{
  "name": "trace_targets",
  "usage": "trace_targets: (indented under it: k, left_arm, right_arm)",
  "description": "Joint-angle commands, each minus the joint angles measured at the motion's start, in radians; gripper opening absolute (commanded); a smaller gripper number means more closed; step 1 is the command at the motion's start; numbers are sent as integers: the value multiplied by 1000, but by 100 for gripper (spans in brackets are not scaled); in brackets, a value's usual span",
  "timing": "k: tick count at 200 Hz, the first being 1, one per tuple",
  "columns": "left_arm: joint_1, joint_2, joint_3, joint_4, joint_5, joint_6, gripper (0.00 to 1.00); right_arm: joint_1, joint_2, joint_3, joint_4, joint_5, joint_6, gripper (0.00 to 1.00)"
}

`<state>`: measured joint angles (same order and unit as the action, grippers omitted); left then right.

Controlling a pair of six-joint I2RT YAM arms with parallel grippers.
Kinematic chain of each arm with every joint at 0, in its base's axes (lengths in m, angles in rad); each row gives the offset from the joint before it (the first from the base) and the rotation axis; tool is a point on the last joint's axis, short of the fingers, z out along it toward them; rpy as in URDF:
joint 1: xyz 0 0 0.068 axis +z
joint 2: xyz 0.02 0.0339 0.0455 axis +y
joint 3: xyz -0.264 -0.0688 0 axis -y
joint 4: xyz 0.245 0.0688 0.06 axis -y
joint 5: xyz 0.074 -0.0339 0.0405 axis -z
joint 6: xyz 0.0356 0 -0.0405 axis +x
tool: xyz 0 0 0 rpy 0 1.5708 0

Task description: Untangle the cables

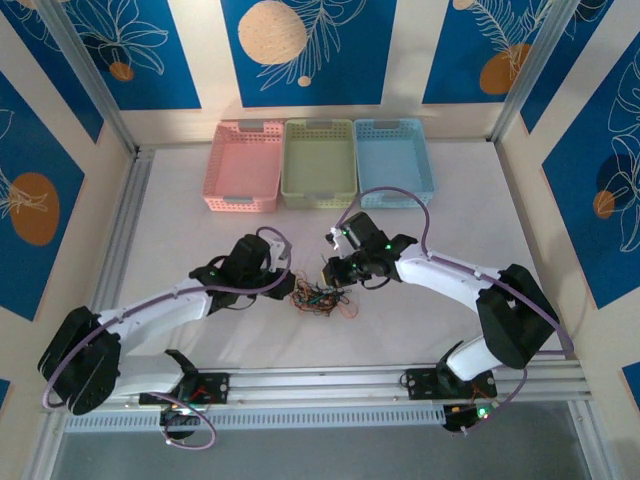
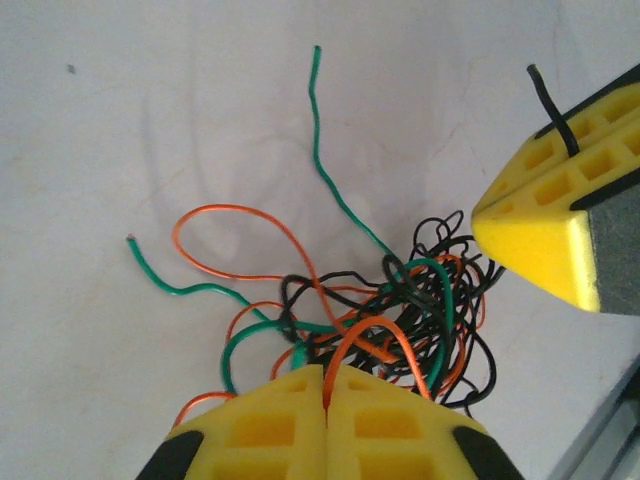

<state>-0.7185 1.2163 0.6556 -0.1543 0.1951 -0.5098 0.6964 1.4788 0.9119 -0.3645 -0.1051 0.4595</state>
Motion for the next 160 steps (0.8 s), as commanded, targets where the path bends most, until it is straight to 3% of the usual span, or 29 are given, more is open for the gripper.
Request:
trace_targets:
  k: [1,43,109,160]
  left_arm:
    - [-3,-60,36,-65,-107,22,0]
    - [-2,-196,63,-186,-216,27,0]
    - [23,-523,256,-634,-619,95,0]
    - [23,-674,381,-826,-845,133,0]
  right_arm:
    - [-32,-36,0,-40,-14,-33,0]
    - [-113,-106,-39,-48,-22,-51,0]
    - [-455,-236,-174,23,-206,-20,0]
    - [-670,-252,-265,91,-265,60,0]
